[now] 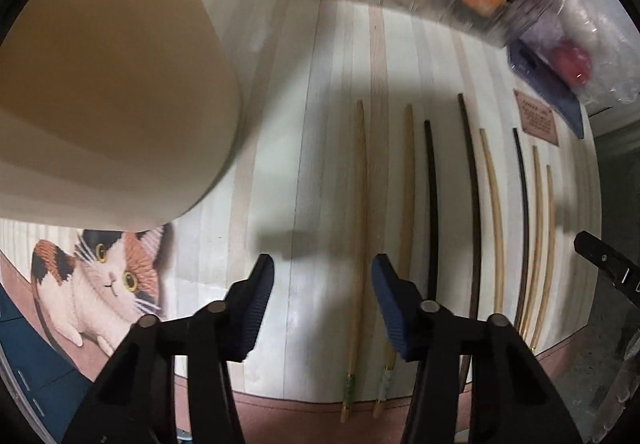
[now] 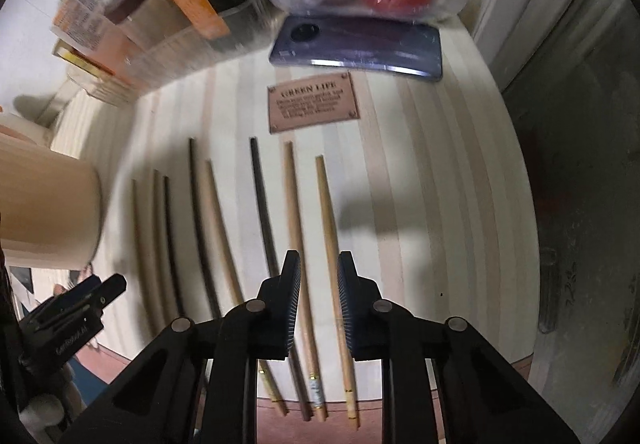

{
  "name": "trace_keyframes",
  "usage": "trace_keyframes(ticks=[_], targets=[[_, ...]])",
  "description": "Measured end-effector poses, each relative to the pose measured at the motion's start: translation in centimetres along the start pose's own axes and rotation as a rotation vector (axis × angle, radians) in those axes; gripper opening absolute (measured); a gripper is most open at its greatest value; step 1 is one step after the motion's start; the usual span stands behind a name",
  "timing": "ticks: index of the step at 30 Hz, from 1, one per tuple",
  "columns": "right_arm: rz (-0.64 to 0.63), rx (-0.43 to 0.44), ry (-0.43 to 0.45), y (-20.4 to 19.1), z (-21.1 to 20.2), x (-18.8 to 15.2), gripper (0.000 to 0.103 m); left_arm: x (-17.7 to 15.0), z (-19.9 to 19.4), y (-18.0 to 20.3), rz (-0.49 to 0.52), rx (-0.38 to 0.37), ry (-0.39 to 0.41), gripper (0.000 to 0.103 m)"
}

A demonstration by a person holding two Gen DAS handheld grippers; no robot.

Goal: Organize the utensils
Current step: 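Grasp a wooden chopstick with the left tool while the right tool grasps another wooden chopstick, then lift both wooden chopsticks upright and carry them over the beige holder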

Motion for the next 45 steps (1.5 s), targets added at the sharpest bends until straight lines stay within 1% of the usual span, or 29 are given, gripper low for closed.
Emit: trace_keyframes(ticks=[3,4,6,7,8,10,14,15,16,20,22,24,28,31,36,40,42,43,45], targets=[[0.001,-0.01,-0.017,0.3,0.7,0.0,0.02,0.0,0.9,0.3,0.017,0.01,-0.017,0.036],[0.002,-0.01,-0.022,0.3,0.9,-0.1,0.02,0.1,1.1,0.6,0.023,0.004,-0.016,0.033],[0.001,-0.01,-0.037,0.3,1.6,-0.1,0.02,0.1,1.4,1.1,0.034,0.001,-0.027,0.02],[-0.005,-0.014,-0.048,0.3,1.9,-0.2,0.02,0.2,1.5,1.1,0.049,0.03,-0.022,0.012],[-0.008,-0.02,-0.053,0.4,2.1,-0.3,0.02,0.2,1.5,1.2,0.057,0.037,-0.018,0.007],[-0.012,-0.029,-0.071,0.4,2.7,-0.5,0.02,0.0,1.5,1.1,0.052,0.039,-0.017,0.005],[-0.021,-0.041,-0.113,0.4,4.1,-1.0,0.02,-1.0,1.1,0.1,0.033,0.068,-0.027,0.004],[-0.027,-0.05,-0.12,0.2,4.5,-1.0,0.014,-1.5,1.1,-0.3,0.023,0.074,-0.034,0.004],[-0.04,-0.064,-0.107,0.2,4.5,-1.0,0.007,-2.2,0.9,-0.8,0.006,0.086,-0.044,0.004],[-0.041,-0.069,-0.144,0.7,4.5,-2.6,0.007,-5.3,0.2,-2.0,-0.04,0.087,-0.083,0.004],[-0.05,-0.064,-0.171,1.1,4.4,-4.0,0.007,-6.7,0.0,-2.1,-0.034,0.08,-0.096,0.005],[-0.062,-0.058,-0.188,1.4,4.3,-5.2,0.007,-7.2,-0.2,-2.1,-0.018,0.084,-0.097,0.005],[-0.101,-0.064,-0.2,1.5,4.3,-6.2,0.007,-7.4,-0.1,-1.8,0.016,0.087,-0.101,0.005],[-0.12,-0.075,-0.229,1.1,4.6,-6.6,0.008,-7.2,0.0,-1.6,0.03,0.088,-0.102,0.005],[-0.139,-0.074,-0.287,1.0,5.0,-7.7,0.009,-5.9,0.6,0.2,0.046,0.1,-0.105,0.005],[-0.152,-0.079,-0.3,0.8,5.4,-7.4,0.008,-5.4,0.5,0.7,0.039,0.108,-0.111,0.005],[-0.172,-0.084,-0.296,0.4,5.6,-7.1,0.008,-5.4,0.3,0.6,0.036,0.109,-0.113,0.005],[-0.18,-0.086,-0.294,0.4,6.0,-6.3,0.008,-5.3,0.4,0.7,0.035,0.11,-0.116,0.005],[-0.191,-0.093,-0.29,-0.1,6.2,-6.5,0.008,-5.3,0.4,0.4,0.028,0.108,-0.124,0.005]])
Point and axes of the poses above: each gripper's, at about its wrist camera, not at the fingertips, and z roughly the way its jaws point, y to its right, x to its top, the point moved 9 cm from there along z, roughly the way its jaws point, and after that the axes turned 9 degrees about y, right-handed, at the moved point
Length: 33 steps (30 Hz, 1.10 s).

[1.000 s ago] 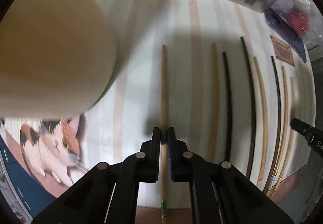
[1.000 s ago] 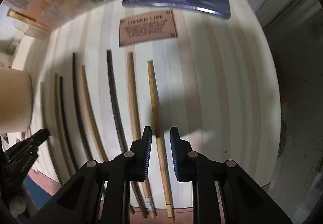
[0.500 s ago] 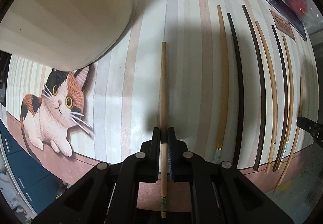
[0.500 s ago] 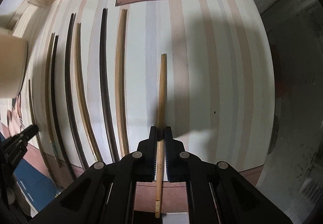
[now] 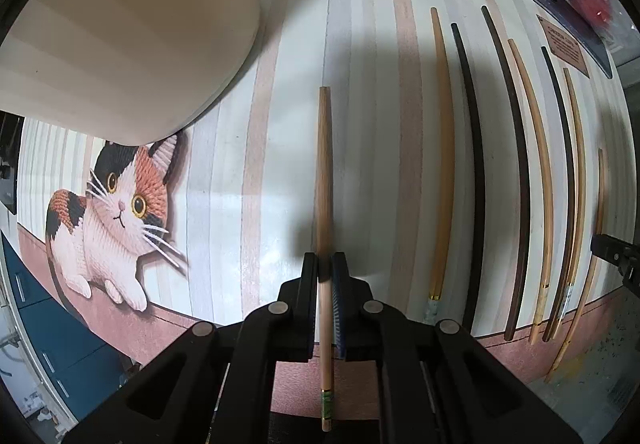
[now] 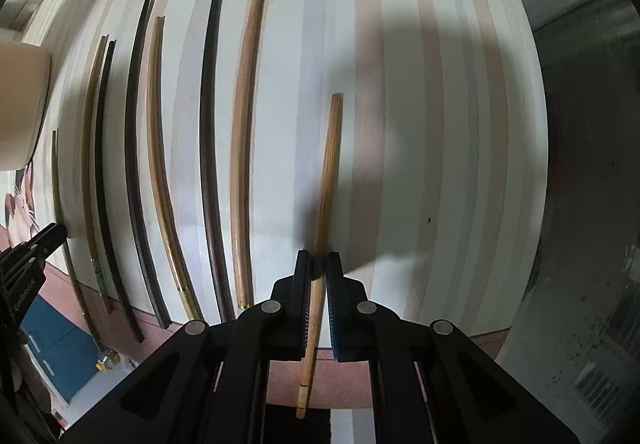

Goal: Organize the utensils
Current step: 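Lift both wooden chopsticks upright and carry them over the beige holder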

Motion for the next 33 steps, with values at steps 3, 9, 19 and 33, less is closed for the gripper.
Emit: trace_keyframes(ticks=[3,9,19,33], targets=[[-0.023,-0.021,0.007,-0.5,0.1,0.0,0.008,0.3,0.0,-0.4,-0.009,-0.009,-0.014,0.005],[-0.008,-0.033,0.021,-0.6,-0.3,-0.7,0.008,0.6,0.2,-0.4,-0.002,-0.004,-0.016,0.004],[0.136,0.045,0.131,1.7,-4.0,-1.4,0.007,1.4,-4.9,-0.5,-0.043,-0.022,0.138,0.004],[0.123,0.062,0.362,2.4,-14.4,0.6,0.007,4.5,-13.2,-0.5,-0.071,-0.089,0.354,0.004]])
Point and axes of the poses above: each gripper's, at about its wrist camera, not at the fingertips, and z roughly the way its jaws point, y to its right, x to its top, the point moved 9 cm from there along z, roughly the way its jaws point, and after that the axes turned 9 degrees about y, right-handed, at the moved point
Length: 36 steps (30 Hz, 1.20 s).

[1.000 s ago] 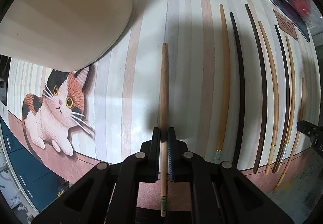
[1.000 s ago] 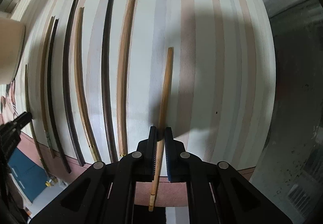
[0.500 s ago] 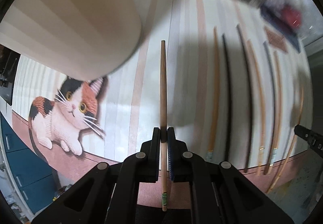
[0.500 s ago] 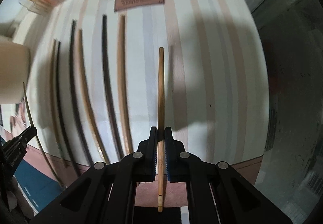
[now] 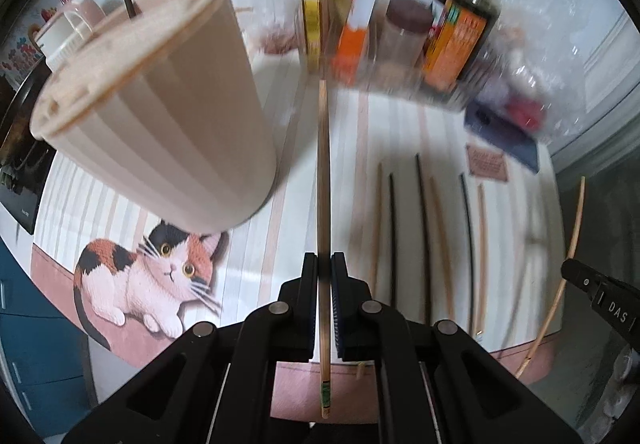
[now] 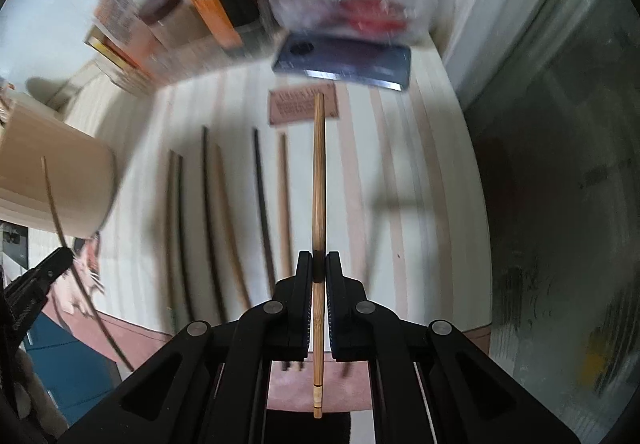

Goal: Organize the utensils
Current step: 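Lift both wooden chopsticks upright and carry them over the beige holder, then drop both chopsticks into the holder and open both tools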

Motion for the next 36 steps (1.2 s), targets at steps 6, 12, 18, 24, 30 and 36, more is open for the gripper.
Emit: trace_keyframes(ticks=[6,12,18,24,30,36], targets=[[-0.023,0.05,0.089,-3.3,-3.0,4.1,0.007,4.4,-3.1,0.8,-0.054,-0.078,0.094,0.004],[-0.039,0.129,0.19,-7.4,-7.2,8.6,0.007,10.9,-8.4,0.2,-0.109,-0.139,0.247,0.004],[-0.055,0.227,0.311,-12.8,-11.8,14.2,0.007,17.7,-13.5,-4.5,-0.158,-0.098,0.426,0.004],[-0.099,0.329,0.406,-20.8,-14.9,18.6,0.007,21.2,-15.1,-11.8,-0.226,0.007,0.492,0.004],[-0.142,0.403,0.469,-29.0,-15.6,21.0,0.007,22.0,-13.9,-17.4,-0.303,0.054,0.497,0.004],[-0.149,0.448,0.52,-34.6,-14.6,22.0,0.007,22.3,-11.2,-20.5,-0.365,0.044,0.497,0.004]])
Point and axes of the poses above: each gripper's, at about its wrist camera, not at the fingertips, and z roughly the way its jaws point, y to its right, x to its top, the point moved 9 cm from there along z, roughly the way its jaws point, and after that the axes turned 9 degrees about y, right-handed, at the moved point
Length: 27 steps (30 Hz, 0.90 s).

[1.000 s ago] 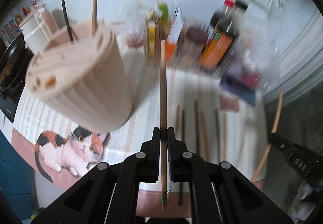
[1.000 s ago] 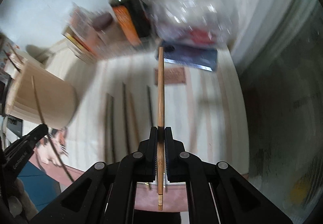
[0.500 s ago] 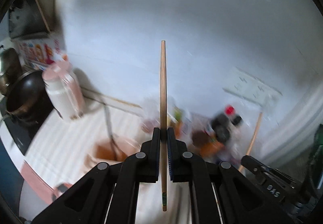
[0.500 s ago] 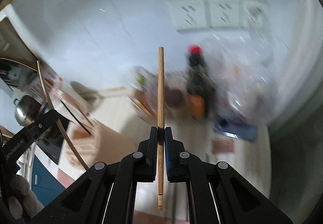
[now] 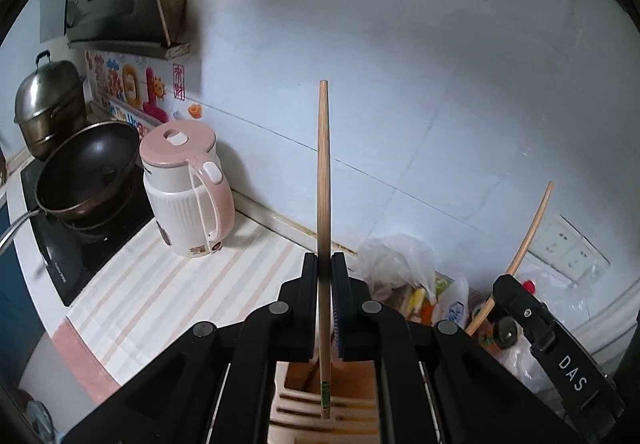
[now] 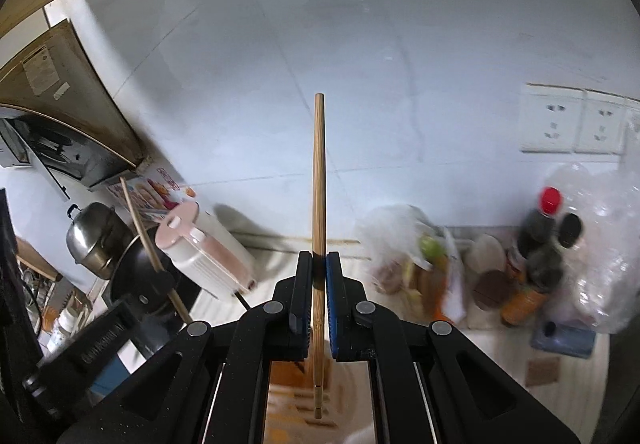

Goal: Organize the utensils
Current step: 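Drop both chopsticks into the holder and open both tools, then move both tools back to the chopstick row and grasp a wooden chopstick with the right tool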

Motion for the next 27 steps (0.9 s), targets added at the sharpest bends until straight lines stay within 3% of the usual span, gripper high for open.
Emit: trace_keyframes(ticks=[8,16,19,21,22,23,24,25,27], targets=[[-0.034,-0.02,0.048,-1.4,3.9,-1.1,0.007,-1.1,4.1,-1.2,0.0,-0.022,0.002,0.004],[-0.059,-0.017,0.014,-0.8,5.3,-3.6,0.007,-3.1,4.6,-1.4,0.044,-0.018,-0.093,0.005],[-0.06,0.003,-0.051,-1.0,5.5,-4.5,0.008,-3.4,3.4,-1.2,0.08,-0.016,-0.119,0.01],[-0.062,0.001,-0.079,-0.8,5.4,-4.9,0.017,-3.5,2.1,-1.2,0.121,0.008,-0.123,0.02],[-0.058,0.001,-0.089,-0.6,5.2,-5.0,0.029,-3.4,1.5,-1.3,0.132,0.022,-0.119,0.037],[-0.054,0.006,-0.094,-0.5,5.0,-5.1,0.034,-3.3,1.0,-1.5,0.134,0.032,-0.114,0.06],[-0.055,0.012,-0.092,-0.5,4.4,-5.0,0.038,-3.3,0.4,-1.8,0.134,0.05,-0.108,0.07],[-0.061,0.005,-0.09,-0.3,3.9,-4.9,0.039,-3.2,-0.3,-2.2,0.133,0.069,-0.1,0.079],[-0.057,0.008,-0.085,0.0,2.8,-4.7,0.042,-3.3,-1.1,-2.8,0.14,0.091,-0.096,0.083]])
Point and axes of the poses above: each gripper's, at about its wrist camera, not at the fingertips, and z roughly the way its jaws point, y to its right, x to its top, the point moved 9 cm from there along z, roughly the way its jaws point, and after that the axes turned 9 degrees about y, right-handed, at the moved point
